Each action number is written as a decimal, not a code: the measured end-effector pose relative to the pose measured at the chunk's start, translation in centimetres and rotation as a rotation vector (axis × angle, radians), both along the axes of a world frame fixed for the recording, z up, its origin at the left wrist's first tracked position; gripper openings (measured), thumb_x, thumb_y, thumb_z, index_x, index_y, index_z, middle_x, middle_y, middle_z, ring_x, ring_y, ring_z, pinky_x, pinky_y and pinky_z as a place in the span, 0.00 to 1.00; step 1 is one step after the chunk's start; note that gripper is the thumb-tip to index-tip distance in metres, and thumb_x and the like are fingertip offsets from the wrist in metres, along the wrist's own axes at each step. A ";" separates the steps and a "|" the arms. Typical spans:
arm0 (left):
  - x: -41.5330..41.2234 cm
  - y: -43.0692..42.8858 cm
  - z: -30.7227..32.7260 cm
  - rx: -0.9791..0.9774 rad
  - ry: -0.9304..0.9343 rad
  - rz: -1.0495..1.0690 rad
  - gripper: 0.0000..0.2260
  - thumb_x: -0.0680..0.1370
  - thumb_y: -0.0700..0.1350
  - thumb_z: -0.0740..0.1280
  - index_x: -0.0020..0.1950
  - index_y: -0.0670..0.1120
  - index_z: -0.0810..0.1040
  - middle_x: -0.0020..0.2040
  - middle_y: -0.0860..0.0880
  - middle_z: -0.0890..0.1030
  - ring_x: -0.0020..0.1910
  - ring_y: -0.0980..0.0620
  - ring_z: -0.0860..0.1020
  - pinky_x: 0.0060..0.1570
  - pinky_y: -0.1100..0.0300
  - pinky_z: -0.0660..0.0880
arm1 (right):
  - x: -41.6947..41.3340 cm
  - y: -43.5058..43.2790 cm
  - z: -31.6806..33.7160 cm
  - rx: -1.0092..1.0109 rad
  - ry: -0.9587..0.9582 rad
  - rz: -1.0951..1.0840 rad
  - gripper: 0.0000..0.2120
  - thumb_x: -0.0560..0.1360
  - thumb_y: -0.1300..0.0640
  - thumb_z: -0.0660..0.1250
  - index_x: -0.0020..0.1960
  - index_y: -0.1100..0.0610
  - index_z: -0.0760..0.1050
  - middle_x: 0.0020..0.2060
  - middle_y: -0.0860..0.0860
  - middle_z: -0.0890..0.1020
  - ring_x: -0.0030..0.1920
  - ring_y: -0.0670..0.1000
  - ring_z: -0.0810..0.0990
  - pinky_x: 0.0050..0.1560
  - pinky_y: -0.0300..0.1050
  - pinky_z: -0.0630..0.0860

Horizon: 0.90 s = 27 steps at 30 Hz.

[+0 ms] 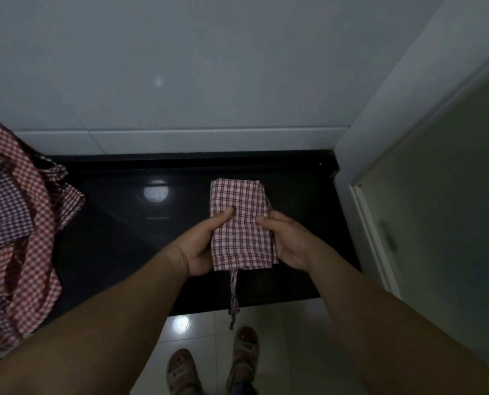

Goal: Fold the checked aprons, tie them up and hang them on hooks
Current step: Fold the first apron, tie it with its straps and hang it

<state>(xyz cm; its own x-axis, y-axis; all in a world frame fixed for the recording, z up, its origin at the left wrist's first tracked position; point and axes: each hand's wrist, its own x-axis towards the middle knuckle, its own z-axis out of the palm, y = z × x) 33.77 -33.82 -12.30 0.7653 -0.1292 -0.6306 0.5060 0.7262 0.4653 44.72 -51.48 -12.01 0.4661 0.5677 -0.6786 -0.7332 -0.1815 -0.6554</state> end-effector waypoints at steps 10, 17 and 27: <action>0.9 -0.7 -1.4 0.703 -0.027 0.185 0.10 0.79 0.45 0.76 0.58 0.46 0.83 0.53 0.48 0.88 0.50 0.52 0.87 0.44 0.62 0.82 | -1.6 1.4 -2.2 -0.482 -0.708 0.026 0.15 0.80 0.46 0.68 0.45 0.58 0.79 0.55 0.52 0.74 0.52 0.49 0.79 0.58 0.49 0.78; 0.6 0.5 -3.5 1.561 0.218 -0.197 0.28 0.73 0.69 0.71 0.59 0.49 0.74 0.57 0.49 0.82 0.57 0.45 0.80 0.53 0.49 0.79 | -2.7 1.2 -1.7 -0.862 -1.185 0.106 0.08 0.80 0.49 0.67 0.45 0.48 0.69 0.47 0.47 0.74 0.43 0.48 0.77 0.45 0.52 0.80; -3.3 2.0 -3.3 1.730 -0.529 -0.326 0.06 0.81 0.48 0.70 0.58 0.51 0.81 0.53 0.53 0.80 0.54 0.52 0.75 0.55 0.46 0.77 | -15.4 0.8 -2.3 -0.635 -1.045 0.488 0.15 0.75 0.37 0.70 0.47 0.48 0.75 0.45 0.43 0.78 0.44 0.45 0.78 0.42 0.47 0.78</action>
